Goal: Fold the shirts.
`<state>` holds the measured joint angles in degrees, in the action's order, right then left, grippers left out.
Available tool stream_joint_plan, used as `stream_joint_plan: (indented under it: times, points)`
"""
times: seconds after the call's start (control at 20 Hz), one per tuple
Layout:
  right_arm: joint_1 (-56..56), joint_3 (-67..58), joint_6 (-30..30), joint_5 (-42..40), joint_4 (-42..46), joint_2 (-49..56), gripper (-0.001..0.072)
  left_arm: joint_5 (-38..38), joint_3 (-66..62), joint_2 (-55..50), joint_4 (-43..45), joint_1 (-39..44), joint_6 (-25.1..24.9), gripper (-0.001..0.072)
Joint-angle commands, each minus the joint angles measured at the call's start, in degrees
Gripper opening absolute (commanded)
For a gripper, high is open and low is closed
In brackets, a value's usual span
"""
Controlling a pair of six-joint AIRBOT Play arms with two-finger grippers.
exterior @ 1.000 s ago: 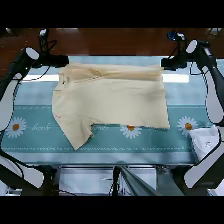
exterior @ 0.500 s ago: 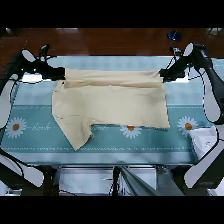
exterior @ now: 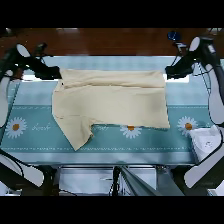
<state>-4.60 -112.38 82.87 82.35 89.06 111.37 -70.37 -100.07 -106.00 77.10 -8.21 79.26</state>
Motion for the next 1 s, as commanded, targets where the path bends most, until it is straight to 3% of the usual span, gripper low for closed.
stream_joint_plan:
  times: [0.0, 0.15, 0.35, 0.5, 0.7, 0.85, 0.95]
  points:
    - [-4.42, -0.81, -1.25, 4.72, 10.47, -7.30, 0.0437, -8.90, -4.17, 6.27, 10.40, -6.84, 2.05, 0.0513]
    - [-13.79, 2.14, -1.03, 11.02, 4.79, -11.85, 0.0434, -16.20, 1.07, 12.37, 8.17, -15.52, 2.01, 0.0513]
    - [-23.19, 16.46, -2.47, 15.08, -10.01, -17.05, 0.0423, -19.65, 21.35, 20.90, -6.80, -22.60, 0.72, 0.0541]
    - [-25.70, 27.06, -5.11, 10.34, -15.41, -21.05, 0.0329, -17.66, 38.25, 26.69, -12.94, -25.18, -3.30, 0.0541]
    - [-25.68, 32.06, -7.43, 7.65, -19.08, -22.32, 0.0329, -9.42, 54.88, 32.02, -20.39, -26.05, -9.01, 0.0561]
    - [-25.68, 32.04, -8.13, 7.10, -20.02, -22.32, 0.0329, -6.25, 60.00, 32.09, -26.88, -26.05, -13.79, 0.0561]
    - [-25.68, 32.04, -8.15, 6.99, -20.31, -22.32, 0.0329, -3.08, 61.46, 32.09, -28.33, -26.03, -14.34, 0.0562]
